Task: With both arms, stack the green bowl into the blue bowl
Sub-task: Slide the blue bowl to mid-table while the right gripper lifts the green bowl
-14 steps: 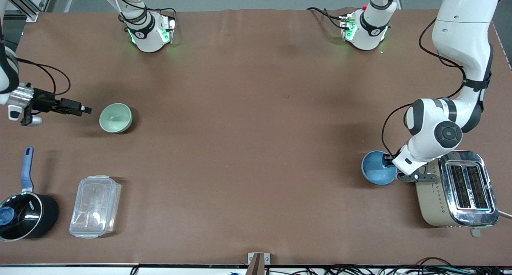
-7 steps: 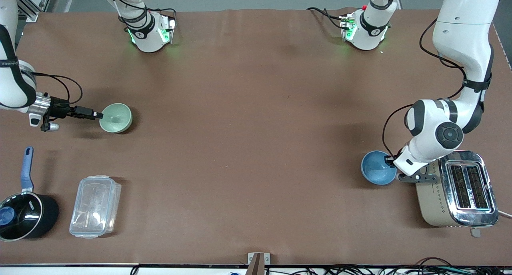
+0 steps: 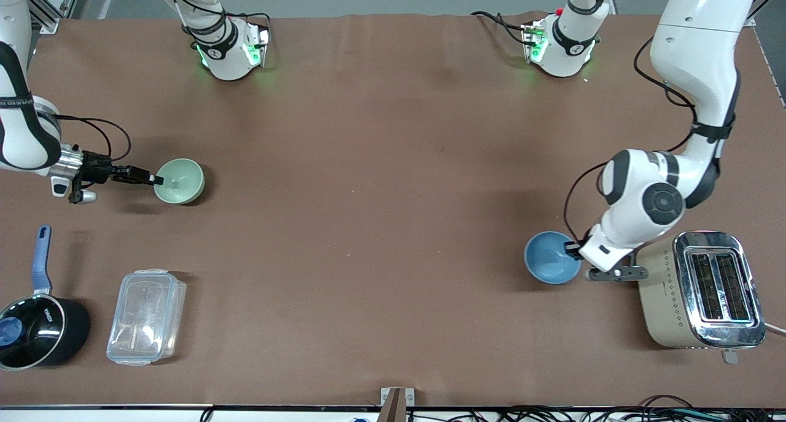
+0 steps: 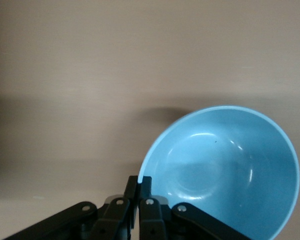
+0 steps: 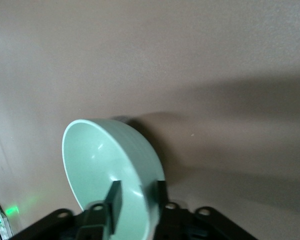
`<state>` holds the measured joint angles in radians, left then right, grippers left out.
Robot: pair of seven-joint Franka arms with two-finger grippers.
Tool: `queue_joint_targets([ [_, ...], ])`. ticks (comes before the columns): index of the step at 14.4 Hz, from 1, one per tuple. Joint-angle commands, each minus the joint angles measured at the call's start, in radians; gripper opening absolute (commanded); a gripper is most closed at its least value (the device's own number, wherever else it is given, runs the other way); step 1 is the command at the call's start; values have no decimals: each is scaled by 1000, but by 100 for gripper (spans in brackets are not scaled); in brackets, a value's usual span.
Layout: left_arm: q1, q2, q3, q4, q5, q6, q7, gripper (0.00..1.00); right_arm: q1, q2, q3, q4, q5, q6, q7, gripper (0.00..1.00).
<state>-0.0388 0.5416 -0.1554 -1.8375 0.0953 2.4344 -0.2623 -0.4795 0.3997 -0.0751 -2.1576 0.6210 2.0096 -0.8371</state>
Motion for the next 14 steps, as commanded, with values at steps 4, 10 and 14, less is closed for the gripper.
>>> queue_joint_targets([
  [4, -44, -8, -193, 33, 12, -34, -335, 0, 4, -4, 3, -4, 25, -3, -22, 3],
  [10, -298, 84, -193, 138, 18, -28, -670, 0, 27, -125, 5, -1, 11, -48, 30, 3],
  [14, -397, 173, -185, 217, 18, -11, -771, 0, 65, -223, 6, 1, -61, -51, 143, 4],
])
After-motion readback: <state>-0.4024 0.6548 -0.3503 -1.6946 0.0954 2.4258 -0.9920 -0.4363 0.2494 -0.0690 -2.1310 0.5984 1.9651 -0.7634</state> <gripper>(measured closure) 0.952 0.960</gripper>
